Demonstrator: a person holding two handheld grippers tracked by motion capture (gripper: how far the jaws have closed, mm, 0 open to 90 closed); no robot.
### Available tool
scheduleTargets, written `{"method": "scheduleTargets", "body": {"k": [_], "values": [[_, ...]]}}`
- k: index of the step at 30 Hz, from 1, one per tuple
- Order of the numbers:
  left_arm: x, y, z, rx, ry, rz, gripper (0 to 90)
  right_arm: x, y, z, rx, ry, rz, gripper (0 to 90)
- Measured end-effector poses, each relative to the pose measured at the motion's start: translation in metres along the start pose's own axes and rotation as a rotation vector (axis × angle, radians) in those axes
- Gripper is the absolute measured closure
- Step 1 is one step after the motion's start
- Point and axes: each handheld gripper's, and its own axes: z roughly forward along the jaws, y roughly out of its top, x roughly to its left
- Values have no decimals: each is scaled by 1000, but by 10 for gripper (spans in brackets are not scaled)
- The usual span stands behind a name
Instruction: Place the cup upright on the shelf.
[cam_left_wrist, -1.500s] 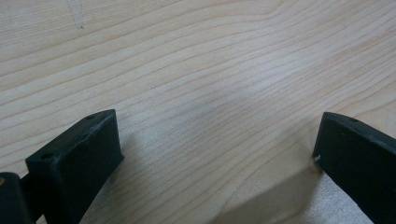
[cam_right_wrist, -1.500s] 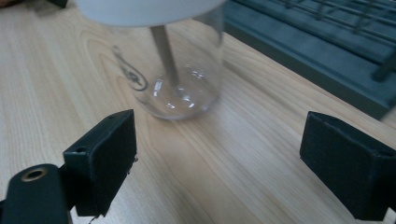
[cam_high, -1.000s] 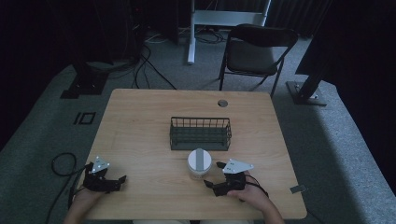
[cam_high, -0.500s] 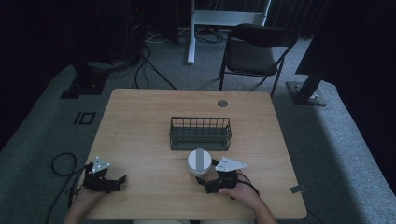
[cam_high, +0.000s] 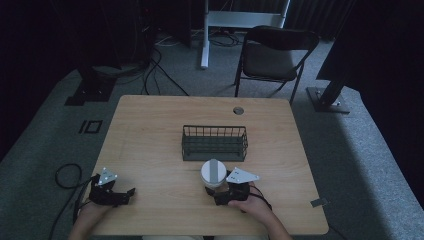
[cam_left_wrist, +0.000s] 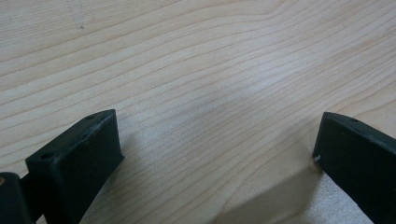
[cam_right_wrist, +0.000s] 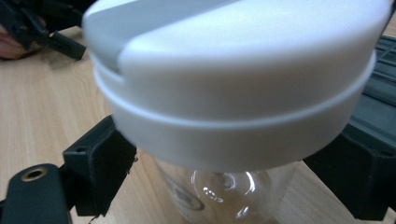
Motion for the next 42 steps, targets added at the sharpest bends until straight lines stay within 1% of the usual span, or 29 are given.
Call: {"method": "scheduleTargets", "body": {"k": [5, 11, 12, 15, 18, 19, 25, 27, 28, 30, 31, 34, 37, 38, 39, 40, 42], "values": [[0, 0, 0, 0, 0, 0, 11, 1, 0, 2, -32, -15, 23, 107], [0, 0, 0, 0, 0, 0, 11, 3, 1, 5, -52, -20, 28, 117], [0, 0, 0, 0, 0, 0, 12, 3, 1, 6, -53, -21, 28, 117], [0, 0, 0, 0, 0, 0, 12, 3, 0, 8, -54, -30, 48, 129], [0, 0, 0, 0, 0, 0, 11, 3, -1, 9, -49, -32, 51, 132], [0, 0, 0, 0, 0, 0, 11, 3, -1, 9, -51, -32, 62, 134], [0, 0, 0, 0, 0, 0, 11, 5, 0, 11, -54, -41, 49, 149], [0, 0, 0, 0, 0, 0, 11, 5, 0, 11, -53, -48, 38, 159], [0, 0, 0, 0, 0, 0, 12, 6, 1, 10, -56, -53, 19, 166], [0, 0, 0, 0, 0, 0, 11, 6, 2, 10, -57, -52, 16, 166], [0, 0, 0, 0, 0, 0, 11, 7, 3, 9, -65, -56, 24, 180], [0, 0, 0, 0, 0, 0, 12, 7, 2, 9, -70, -53, 34, 181], [0, 0, 0, 0, 0, 0, 11, 7, 2, 9, -70, -54, 29, 182], [0, 0, 0, 0, 0, 0, 11, 7, 4, 8, -69, -48, 46, 182], [0, 0, 0, 0, 0, 0, 12, 7, 4, 7, -75, -55, 44, 182], [0, 0, 0, 0, 0, 0, 12, 6, 6, 6, -68, -51, 42, 182], [0, 0, 0, 0, 0, 0, 11, 7, 8, 5, -78, -57, 40, 182]]}}
